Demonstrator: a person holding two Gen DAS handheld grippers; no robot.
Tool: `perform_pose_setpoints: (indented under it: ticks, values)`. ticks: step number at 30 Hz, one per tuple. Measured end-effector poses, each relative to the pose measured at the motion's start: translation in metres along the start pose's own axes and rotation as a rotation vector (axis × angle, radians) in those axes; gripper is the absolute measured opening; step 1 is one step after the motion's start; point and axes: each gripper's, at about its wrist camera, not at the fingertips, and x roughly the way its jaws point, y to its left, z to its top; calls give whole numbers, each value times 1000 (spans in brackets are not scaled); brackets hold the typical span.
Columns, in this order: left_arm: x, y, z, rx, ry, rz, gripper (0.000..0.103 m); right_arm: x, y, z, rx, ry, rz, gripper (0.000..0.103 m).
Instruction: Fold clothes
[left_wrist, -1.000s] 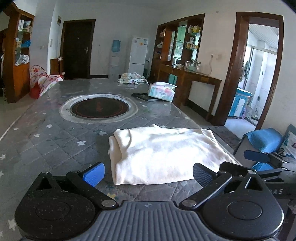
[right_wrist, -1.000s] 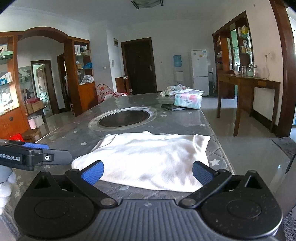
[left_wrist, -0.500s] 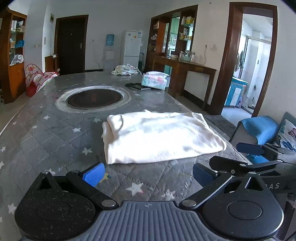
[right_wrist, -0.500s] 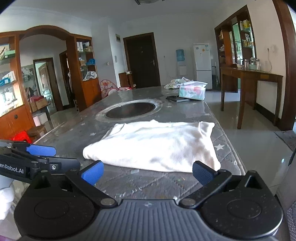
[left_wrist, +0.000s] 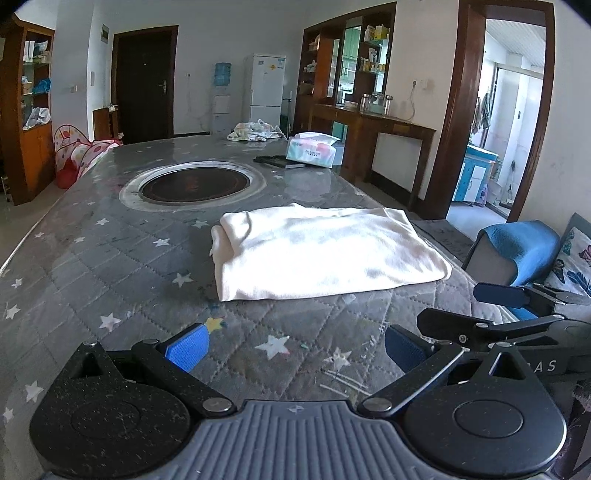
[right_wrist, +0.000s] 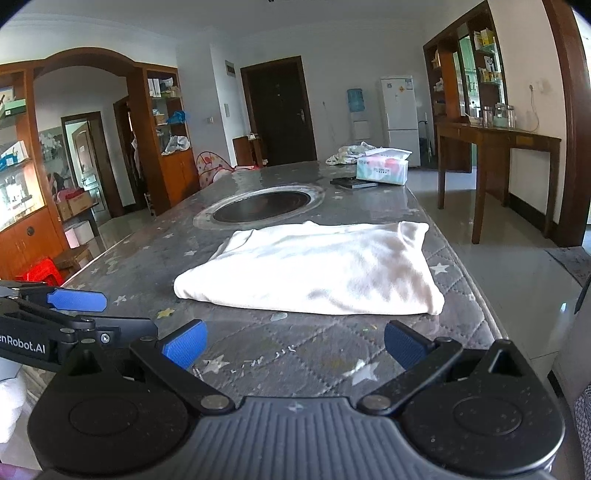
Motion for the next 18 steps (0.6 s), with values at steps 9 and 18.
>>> perform_pose_setpoints:
  ticks: [9, 18]
  values:
    - [-5, -3, -4, 10, -4, 16, 103, -3, 3, -3, 1, 6, 1, 103]
    - [-5, -4, -6, 17, 2, 24, 103, -4, 2, -6, 25, 11, 2, 103]
